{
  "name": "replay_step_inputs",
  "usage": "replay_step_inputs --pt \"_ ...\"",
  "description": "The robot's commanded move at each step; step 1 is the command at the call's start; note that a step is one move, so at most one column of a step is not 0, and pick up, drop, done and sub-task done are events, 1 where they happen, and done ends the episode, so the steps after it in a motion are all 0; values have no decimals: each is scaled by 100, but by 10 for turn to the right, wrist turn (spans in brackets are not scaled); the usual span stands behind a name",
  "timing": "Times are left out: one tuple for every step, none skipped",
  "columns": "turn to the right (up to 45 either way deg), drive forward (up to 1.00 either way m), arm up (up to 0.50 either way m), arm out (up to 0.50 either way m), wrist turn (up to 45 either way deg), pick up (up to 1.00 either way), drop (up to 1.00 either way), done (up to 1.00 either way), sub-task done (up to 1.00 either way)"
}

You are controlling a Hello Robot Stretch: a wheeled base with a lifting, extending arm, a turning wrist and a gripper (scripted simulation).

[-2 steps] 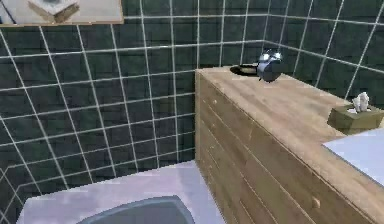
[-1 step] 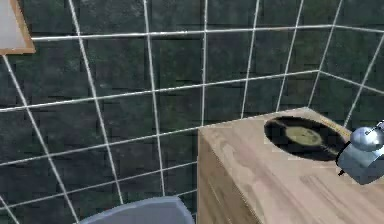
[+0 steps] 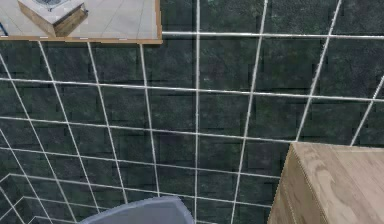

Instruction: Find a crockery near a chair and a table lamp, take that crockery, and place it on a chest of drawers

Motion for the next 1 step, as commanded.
replay_step_inputs --pt "0 0 0 16 0 0 0 0 0"
